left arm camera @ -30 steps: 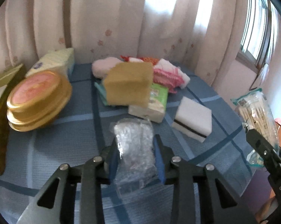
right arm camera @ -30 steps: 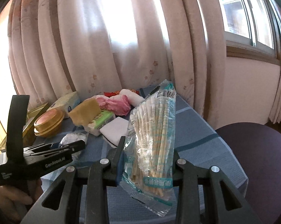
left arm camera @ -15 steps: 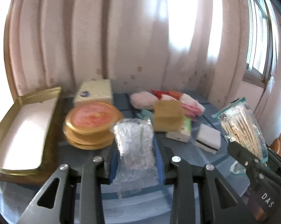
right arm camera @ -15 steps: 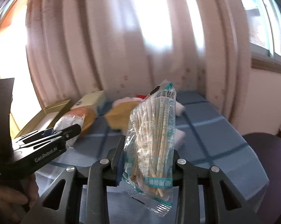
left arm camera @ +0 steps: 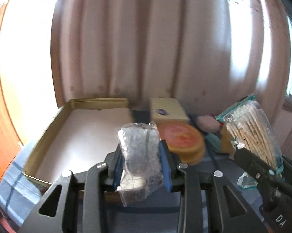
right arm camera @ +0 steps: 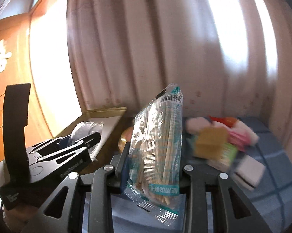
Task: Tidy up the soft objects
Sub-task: 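Carry the plastic bag and swab pack over the gold tin tray with both tools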
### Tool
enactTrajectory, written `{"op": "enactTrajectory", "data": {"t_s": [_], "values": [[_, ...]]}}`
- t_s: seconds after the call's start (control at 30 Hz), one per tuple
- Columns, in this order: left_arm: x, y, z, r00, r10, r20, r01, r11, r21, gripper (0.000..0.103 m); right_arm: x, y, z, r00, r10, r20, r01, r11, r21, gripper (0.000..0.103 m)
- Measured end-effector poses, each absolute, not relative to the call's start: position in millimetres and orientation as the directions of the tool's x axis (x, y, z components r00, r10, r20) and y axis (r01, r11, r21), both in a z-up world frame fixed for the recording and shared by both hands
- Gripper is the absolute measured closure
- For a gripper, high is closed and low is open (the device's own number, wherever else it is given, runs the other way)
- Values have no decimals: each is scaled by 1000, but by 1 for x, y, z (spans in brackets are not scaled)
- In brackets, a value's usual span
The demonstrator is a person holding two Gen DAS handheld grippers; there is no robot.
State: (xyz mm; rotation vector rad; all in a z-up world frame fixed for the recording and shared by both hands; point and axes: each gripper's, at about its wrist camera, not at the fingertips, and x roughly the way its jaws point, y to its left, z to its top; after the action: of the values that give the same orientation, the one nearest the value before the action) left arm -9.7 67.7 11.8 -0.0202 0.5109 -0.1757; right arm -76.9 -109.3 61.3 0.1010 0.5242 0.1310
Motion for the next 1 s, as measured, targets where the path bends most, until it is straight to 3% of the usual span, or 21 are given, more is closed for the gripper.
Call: {"op": "enactTrajectory", "data": {"t_s": [0.4, 1.0], "values": [[16, 141, 3, 861, 17, -509, -39, 999, -31, 70, -7, -39, 53, 826, 280, -489, -224, 960, 170, 67], [54, 167, -23, 798, 80, -597, -114, 993, -21, 70, 65, 1, 13, 751, 363, -551, -292, 932, 215, 67]]}}
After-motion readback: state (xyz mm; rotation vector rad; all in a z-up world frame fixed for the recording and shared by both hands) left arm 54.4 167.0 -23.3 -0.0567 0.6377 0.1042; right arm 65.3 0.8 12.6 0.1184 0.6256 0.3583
